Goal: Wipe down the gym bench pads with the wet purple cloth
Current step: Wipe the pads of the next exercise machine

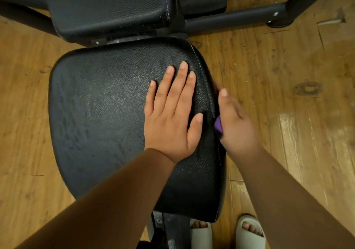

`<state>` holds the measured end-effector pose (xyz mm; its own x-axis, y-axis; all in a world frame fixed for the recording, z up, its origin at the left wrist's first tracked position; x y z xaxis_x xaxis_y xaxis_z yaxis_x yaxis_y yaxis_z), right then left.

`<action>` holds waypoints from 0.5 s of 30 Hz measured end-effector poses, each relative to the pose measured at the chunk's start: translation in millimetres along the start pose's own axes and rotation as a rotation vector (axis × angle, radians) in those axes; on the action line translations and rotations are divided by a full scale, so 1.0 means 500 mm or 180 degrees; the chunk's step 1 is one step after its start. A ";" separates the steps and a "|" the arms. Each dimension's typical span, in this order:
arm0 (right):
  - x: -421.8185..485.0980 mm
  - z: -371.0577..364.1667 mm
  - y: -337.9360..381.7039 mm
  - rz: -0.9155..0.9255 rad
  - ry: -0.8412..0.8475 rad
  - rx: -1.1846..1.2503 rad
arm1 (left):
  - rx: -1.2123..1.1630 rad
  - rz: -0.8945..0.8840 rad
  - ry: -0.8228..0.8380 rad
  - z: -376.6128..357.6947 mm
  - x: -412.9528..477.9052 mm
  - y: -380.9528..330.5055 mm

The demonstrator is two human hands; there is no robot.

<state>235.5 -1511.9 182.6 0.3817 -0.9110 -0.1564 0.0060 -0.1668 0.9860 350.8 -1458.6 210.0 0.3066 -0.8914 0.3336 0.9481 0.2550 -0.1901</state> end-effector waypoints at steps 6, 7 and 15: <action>-0.007 -0.003 -0.027 0.0120 0.0145 0.0156 | -0.0011 0.0032 -0.0018 0.000 0.000 0.001; -0.020 -0.001 -0.038 0.0204 0.0076 0.0005 | -0.0022 0.0037 -0.0025 0.000 -0.001 0.001; 0.011 -0.003 -0.039 0.0141 0.0124 0.0199 | -0.0056 0.0061 -0.0034 0.000 -0.001 0.000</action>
<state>238.6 -1513.0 162.7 0.4160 -0.9028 -0.1092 -0.0689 -0.1510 0.9861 350.6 -1458.1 209.7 0.3257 -0.8824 0.3397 0.9404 0.2652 -0.2129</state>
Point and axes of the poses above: each hand's wrist, its own x-axis towards the middle knuckle, its own z-axis out of the back of the hand, y = z × x, the point moved 4 cm from there along x, towards the middle knuckle, and after that the axes turned 12 degrees about z, right-handed, at the moved point
